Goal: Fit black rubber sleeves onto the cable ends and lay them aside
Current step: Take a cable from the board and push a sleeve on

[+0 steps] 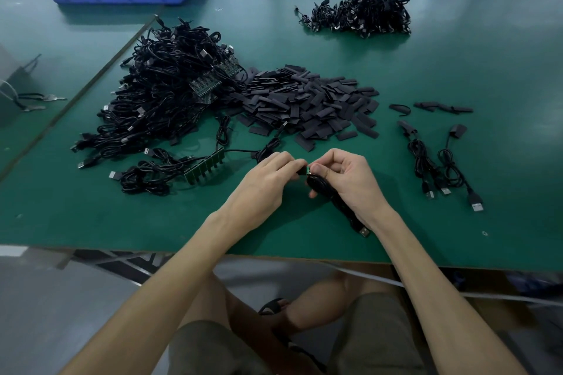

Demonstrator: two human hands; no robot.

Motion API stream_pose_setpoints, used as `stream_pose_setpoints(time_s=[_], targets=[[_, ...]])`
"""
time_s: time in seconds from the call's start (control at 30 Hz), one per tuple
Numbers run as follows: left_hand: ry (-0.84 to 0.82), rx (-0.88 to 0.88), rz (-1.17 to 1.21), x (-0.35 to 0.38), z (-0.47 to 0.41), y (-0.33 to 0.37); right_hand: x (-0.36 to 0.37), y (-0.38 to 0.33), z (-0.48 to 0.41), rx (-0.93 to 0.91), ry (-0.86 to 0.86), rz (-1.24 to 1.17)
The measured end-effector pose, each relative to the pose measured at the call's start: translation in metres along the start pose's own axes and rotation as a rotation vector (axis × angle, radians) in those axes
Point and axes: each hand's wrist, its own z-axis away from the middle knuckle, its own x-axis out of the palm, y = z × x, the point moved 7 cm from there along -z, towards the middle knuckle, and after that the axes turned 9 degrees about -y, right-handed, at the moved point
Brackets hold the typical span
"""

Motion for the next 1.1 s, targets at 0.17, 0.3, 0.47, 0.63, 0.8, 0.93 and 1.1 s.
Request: stream_pose_setpoints(time_s=[0.17, 0.3, 0.47, 0.63, 0.8, 0.93, 1.1], targets=[[-0.013, 0.029, 0.0, 0.003, -0.0014, 0.0011, 0.0004, 0.0004, -0.0002, 0.003, -0.013, 0.029], [-0.024, 0.035, 0.001, 0.0055, -0.0019, 0.0001, 0.0, 0.0014, -0.0001, 0.015, -0.01, 0.049], [-0.018, 0.026, 0.01, 0.0046, -0.0013, -0.0004, -0.0001, 0.0002, 0.001, 0.029, -0.01, 0.08], [0.042, -0.038, 0.009, -0.0006, -0.0007, -0.0051, 0.0022, -0.0038, 0.0011, 0.025, -0.05, -0.006], [0.048, -0.025, 0.008, -0.0022, 0.0008, -0.0033, 0.0005, 0.0004, 0.0003, 0.038, -0.056, 0.013], [0.045, 0.009, 0.002, -0.0027, 0.0016, -0.0001, 0.0021, -0.0011, -0.0005, 0.04, -0.071, 0.021], [0.042, 0.041, -0.029, 0.0001, 0.0005, 0.0013, 0.0006, -0.001, -0.0002, 0.042, -0.071, 0.038]])
